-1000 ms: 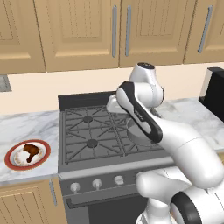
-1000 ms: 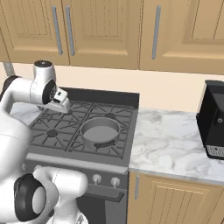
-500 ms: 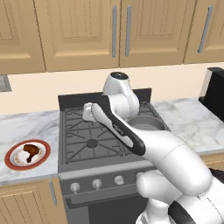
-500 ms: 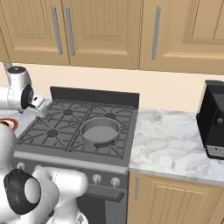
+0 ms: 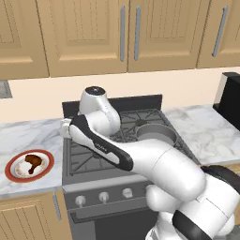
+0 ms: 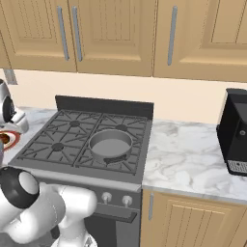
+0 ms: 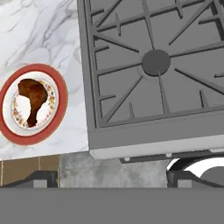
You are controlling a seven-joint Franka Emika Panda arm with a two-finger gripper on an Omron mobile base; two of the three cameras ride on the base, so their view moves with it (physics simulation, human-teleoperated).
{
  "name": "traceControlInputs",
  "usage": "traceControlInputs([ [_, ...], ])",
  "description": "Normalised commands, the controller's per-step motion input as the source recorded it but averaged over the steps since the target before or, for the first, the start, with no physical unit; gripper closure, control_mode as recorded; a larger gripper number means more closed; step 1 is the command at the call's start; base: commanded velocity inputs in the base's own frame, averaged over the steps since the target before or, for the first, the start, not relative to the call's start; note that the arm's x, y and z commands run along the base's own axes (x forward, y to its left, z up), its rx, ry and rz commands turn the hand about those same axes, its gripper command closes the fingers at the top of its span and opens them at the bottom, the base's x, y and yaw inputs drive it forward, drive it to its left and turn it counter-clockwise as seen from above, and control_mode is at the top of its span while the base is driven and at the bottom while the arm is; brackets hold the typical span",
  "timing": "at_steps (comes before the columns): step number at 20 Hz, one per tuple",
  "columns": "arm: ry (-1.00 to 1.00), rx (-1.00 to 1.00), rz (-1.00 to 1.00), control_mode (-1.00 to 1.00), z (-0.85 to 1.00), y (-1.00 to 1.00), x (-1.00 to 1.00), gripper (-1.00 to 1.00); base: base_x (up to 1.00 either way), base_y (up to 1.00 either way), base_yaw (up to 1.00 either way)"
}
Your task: Retrieve the frozen meat and place it in the pot on a burner. Then turn the burner on.
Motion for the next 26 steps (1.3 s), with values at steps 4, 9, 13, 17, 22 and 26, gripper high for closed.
traceControlInputs([
  [4, 0.19, -0.03, -0.05, -1.00, -0.26, 0.90, 0.14, -1.00, 0.00, 0.00, 0.00],
  [9, 0.28, -0.08, -0.02, -1.00, -0.19, 0.35, 0.11, -1.00, 0.00, 0.00, 0.00],
  [13, 0.19, -0.07, 0.00, -1.00, -0.31, 0.33, 0.11, -1.00, 0.00, 0.00, 0.00],
  [17, 0.07, -0.09, 0.00, -1.00, -0.36, 0.50, 0.15, -1.00, 0.00, 0.00, 0.00],
  [22, 0.00, -0.07, 0.00, -1.00, -0.20, 0.36, 0.01, -1.00, 0.00, 0.00, 0.00],
  [26, 0.03, -0.07, 0.00, -1.00, -0.01, 0.36, 0.17, -1.00, 0.00, 0.00, 0.00],
])
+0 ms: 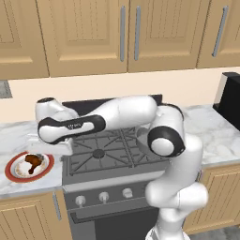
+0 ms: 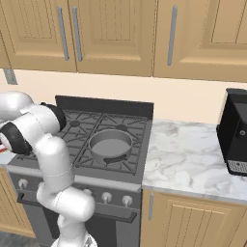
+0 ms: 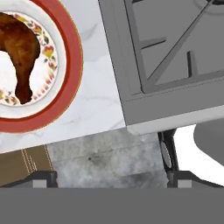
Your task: Retrieve the frozen meat and place it in the pot on a burner. Then turn the burner on.
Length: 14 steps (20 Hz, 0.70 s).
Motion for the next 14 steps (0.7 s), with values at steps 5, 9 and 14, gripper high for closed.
traceControlInputs([
  [5, 0.01, -0.09, 0.00, -1.00, -0.12, 0.34, 0.25, -1.00, 0.00, 0.00, 0.00],
  [9, 0.00, -0.13, 0.00, -1.00, -0.09, 0.34, 0.28, -1.00, 0.00, 0.00, 0.00],
  [14, 0.00, -0.09, 0.00, -1.00, -0.04, 0.23, 0.32, -1.00, 0.00, 0.00, 0.00],
])
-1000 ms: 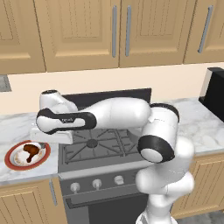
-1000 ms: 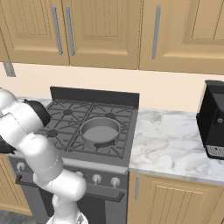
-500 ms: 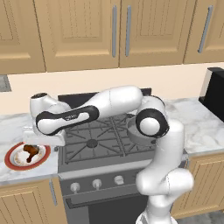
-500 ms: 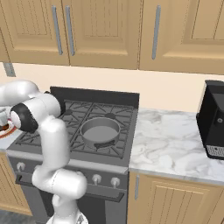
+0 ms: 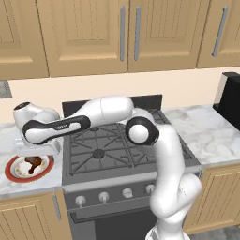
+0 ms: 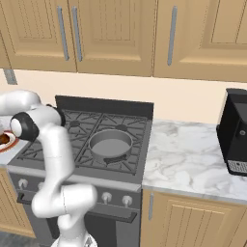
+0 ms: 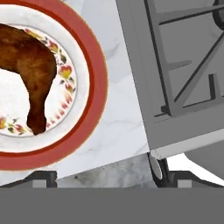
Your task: Retrieve the frozen meat and place it in the pot on a burner. Then turn the burner on.
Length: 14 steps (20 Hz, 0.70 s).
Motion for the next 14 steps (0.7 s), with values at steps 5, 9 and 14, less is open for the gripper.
traceControlInputs([
  [5, 0.00, 0.00, 0.00, -1.00, -0.09, 0.18, 0.32, -1.00, 0.00, 0.00, 0.00],
  [9, 0.00, 0.00, 0.00, -1.00, -0.26, 0.19, 0.33, -1.00, 0.00, 0.00, 0.00],
  [14, -0.01, 0.01, 0.00, -1.00, -0.48, 0.08, 0.19, -1.00, 0.00, 0.00, 0.00],
])
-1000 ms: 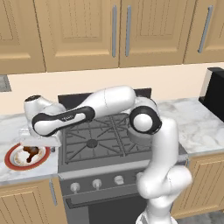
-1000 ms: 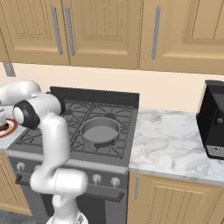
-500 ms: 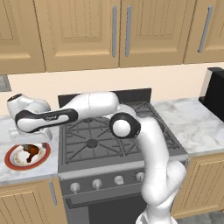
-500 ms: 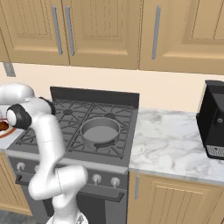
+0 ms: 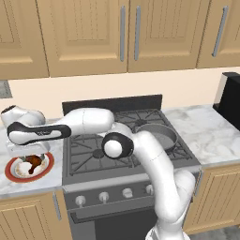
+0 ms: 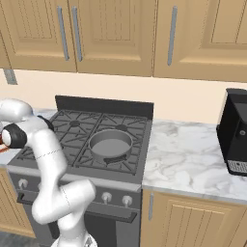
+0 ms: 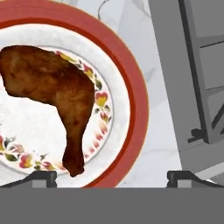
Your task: Retrieve the frozen meat and place it in the pot on a burner. Then turn the burner on.
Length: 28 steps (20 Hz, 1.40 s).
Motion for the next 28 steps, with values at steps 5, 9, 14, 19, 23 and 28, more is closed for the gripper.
traceControlInputs([
  [5, 0.01, 0.02, -0.01, -1.00, -0.53, 0.09, 0.26, -1.00, 0.00, 0.00, 0.00],
  [9, 0.07, 0.00, 0.00, -1.00, -0.49, 0.16, 0.33, -1.00, 0.00, 0.00, 0.00],
  [14, 0.01, 0.00, -0.02, -1.00, -0.31, 0.27, 0.28, -1.00, 0.00, 0.00, 0.00],
  [19, 0.00, 0.00, 0.00, -1.00, -0.04, 0.22, 0.03, -1.00, 0.00, 0.00, 0.00],
  [23, 0.00, 0.01, 0.00, -1.00, -0.16, 0.06, -0.09, -1.00, 0.00, 0.00, 0.00],
  [28, 0.00, 0.05, -0.03, -1.00, -0.27, 0.00, -0.39, 1.00, 0.00, 0.00, 0.00],
])
